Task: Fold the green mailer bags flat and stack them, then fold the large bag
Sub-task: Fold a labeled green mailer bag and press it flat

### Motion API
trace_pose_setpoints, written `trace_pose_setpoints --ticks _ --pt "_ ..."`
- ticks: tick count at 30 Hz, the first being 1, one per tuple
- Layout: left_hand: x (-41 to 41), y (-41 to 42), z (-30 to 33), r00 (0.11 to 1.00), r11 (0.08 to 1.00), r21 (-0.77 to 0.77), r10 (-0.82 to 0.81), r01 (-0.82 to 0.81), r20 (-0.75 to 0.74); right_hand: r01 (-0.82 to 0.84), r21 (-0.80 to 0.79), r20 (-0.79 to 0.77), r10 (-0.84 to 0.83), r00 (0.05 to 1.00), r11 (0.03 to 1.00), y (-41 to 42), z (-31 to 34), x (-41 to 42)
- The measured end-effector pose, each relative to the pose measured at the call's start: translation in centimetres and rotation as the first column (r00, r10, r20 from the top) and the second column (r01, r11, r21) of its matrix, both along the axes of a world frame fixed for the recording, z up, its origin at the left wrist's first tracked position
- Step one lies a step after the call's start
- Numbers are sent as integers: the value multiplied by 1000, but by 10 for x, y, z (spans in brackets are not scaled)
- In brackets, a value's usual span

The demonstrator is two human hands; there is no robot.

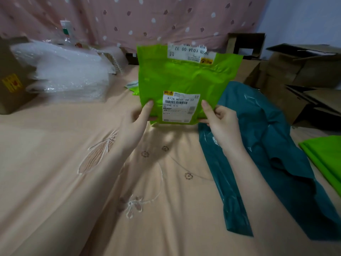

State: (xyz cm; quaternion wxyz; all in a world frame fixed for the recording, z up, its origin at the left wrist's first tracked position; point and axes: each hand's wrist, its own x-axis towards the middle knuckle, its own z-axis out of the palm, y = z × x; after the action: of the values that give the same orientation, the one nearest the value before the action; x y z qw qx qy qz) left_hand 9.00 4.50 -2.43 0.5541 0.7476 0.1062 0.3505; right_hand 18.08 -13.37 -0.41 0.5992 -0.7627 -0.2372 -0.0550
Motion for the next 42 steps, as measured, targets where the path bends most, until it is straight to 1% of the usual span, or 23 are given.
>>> trace_pose_setpoints --ticks 2,5,7,9,11,14,15,18,21,23,25,28,32,34,36,39,42 --pt "-8 0 -4 999 999 45 -4 6 -39 -17 -59 -4 16 1000 998 -9 -7 -3" --pt "-23 2 -11 993 990 141 28 -12 -111 2 -142 10 -1 1000 990 -24 -14 -15" --pt "-32 1 -12 991 987 158 35 -15 -126 -36 -160 3 37 999 986 -32 -19 -22" --pt "-37 -3 -10 996 994 111 9 0 -87 -60 -158 15 64 998 986 -37 -24 -25" --pt "-43 -10 -6 997 992 120 -16 24 -71 -103 -142 -9 103 995 984 -40 -26 -29" --pt "-45 -17 -10 993 990 136 -21 37 -118 -242 -10 -127 238 963 970 -41 -27 -39" --pt "-46 -17 -12 992 990 133 -24 40 -122 -276 -1 -136 273 952 961 -40 -28 -41" --pt "-49 -16 -21 985 982 174 -50 79 -167 -331 -46 -132 322 937 943 -41 -34 -43" --pt "-55 -14 -29 983 975 198 -65 100 -174 -290 -142 -112 275 955 947 -47 -43 -42" --pt "-58 -10 -34 974 965 243 -37 93 -225 -254 -228 -93 239 967 940 -53 -48 -42" --pt "-62 -8 -39 959 958 277 2 80 -283 -223 -275 -80 209 975 935 -58 -49 -45" --pt "-68 -12 -37 940 961 267 31 65 -340 -174 -323 -50 167 985 930 -59 -44 -50" --pt "-72 -17 -35 932 941 338 132 -10 -337 -135 -323 -61 121 991 937 -58 -42 -50" --pt "-73 -17 -36 942 919 389 190 -71 -277 -121 -307 -67 105 992 944 -57 -42 -50" --pt "-72 -19 -35 948 916 383 218 -116 -233 -96 -306 -37 89 995 947 -54 -41 -51" --pt "-66 -24 -33 935 918 378 235 -124 -264 -54 -321 -12 53 999 946 -52 -40 -51" --pt "-60 -24 -37 929 927 353 239 -131 -283 -46 -345 -9 46 999 937 -51 -40 -50"
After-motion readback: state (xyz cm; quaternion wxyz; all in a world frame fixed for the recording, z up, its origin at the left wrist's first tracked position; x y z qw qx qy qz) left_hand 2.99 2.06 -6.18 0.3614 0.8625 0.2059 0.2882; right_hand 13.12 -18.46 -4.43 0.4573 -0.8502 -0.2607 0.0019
